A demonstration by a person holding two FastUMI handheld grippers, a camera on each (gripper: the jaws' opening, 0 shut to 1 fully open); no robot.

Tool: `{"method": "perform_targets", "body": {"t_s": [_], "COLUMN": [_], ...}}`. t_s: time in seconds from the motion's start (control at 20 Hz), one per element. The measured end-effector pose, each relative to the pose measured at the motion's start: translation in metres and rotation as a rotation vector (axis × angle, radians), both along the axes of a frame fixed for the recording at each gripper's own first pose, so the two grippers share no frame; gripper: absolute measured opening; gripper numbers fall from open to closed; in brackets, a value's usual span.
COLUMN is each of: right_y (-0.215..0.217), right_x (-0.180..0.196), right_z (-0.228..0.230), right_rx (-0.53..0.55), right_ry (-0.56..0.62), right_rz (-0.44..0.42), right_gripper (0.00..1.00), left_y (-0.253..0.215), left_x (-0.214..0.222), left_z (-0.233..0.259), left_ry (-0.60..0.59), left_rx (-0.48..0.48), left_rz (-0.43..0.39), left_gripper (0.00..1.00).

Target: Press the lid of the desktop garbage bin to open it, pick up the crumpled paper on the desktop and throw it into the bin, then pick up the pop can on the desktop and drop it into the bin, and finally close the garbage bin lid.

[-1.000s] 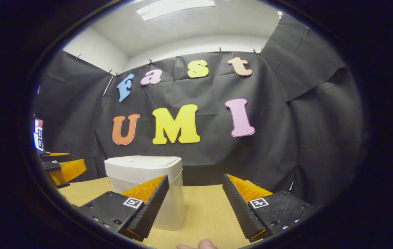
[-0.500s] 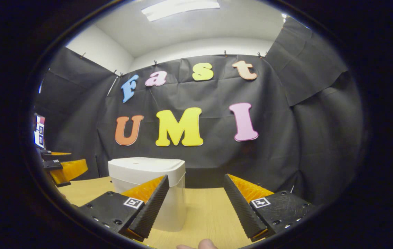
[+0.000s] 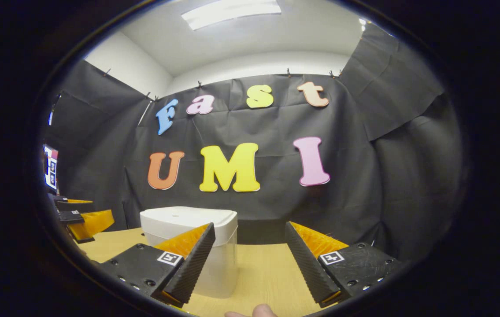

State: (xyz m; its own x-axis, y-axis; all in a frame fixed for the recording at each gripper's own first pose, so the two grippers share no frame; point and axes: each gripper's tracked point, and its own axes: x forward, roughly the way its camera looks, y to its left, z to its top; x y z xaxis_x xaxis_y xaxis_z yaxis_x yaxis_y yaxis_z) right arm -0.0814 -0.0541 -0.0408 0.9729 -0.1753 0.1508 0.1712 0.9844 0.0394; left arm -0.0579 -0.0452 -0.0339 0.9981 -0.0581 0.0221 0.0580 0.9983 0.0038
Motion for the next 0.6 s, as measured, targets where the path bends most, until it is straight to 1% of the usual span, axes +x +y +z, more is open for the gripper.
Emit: {"method": "perform_targets", "body": {"t_s": [0.25, 0.6], "right_y": [0.0042, 0.0000], "right_x": [-0.0010, -0.0032], "right_z": [0.0002, -0.0029], "right_rx": [-0.020, -0.017], "right_ry": [-0.007, -0.005], "right_rz": [0.002, -0.008], "right_gripper": [0.95, 0.97], "left_y": [0.0016, 0.0023], "left_x": [0.0014, 0.0047], "left_z": [0.0003, 0.0041], "left_ry": [-0.002, -0.008], "left_rx": [0.003, 0.008], "left_rz": [0.005, 0.005], "left_gripper": [0.99, 0.99]}}
